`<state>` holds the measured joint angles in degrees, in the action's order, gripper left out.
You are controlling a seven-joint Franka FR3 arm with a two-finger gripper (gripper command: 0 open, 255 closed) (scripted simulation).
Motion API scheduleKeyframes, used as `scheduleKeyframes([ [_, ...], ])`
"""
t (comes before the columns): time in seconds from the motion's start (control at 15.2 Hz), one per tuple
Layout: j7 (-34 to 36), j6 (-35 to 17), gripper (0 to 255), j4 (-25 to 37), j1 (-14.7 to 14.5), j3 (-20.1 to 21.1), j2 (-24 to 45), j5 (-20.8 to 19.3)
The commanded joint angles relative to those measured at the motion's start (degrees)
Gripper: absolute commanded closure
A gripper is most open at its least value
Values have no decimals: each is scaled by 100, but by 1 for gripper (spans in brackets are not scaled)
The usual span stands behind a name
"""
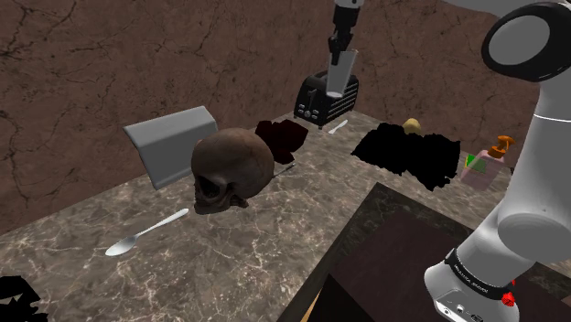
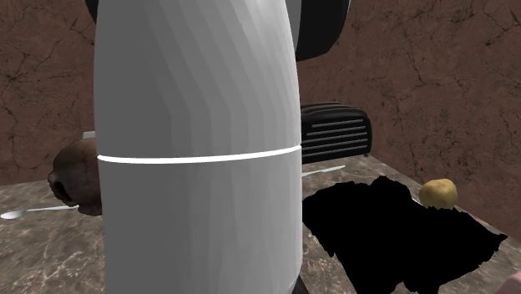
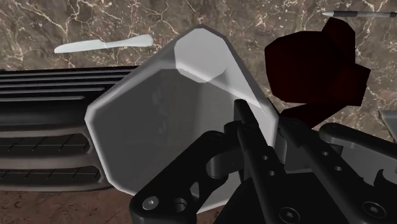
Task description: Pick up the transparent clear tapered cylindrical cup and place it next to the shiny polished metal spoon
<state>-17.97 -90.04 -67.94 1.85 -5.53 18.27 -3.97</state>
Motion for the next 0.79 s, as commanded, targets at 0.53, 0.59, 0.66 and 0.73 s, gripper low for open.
scheduleKeyframes([
  [0.53, 1246, -609, 255, -1819, -779, 430, -1093, -231],
  [0.59, 1376, -652, 255, -1951, -850, 483, -1168, -245],
  [0.66, 1507, -692, 255, -2073, -921, 537, -1236, -258],
  [0.73, 1638, -730, 255, -2187, -991, 592, -1297, -268],
])
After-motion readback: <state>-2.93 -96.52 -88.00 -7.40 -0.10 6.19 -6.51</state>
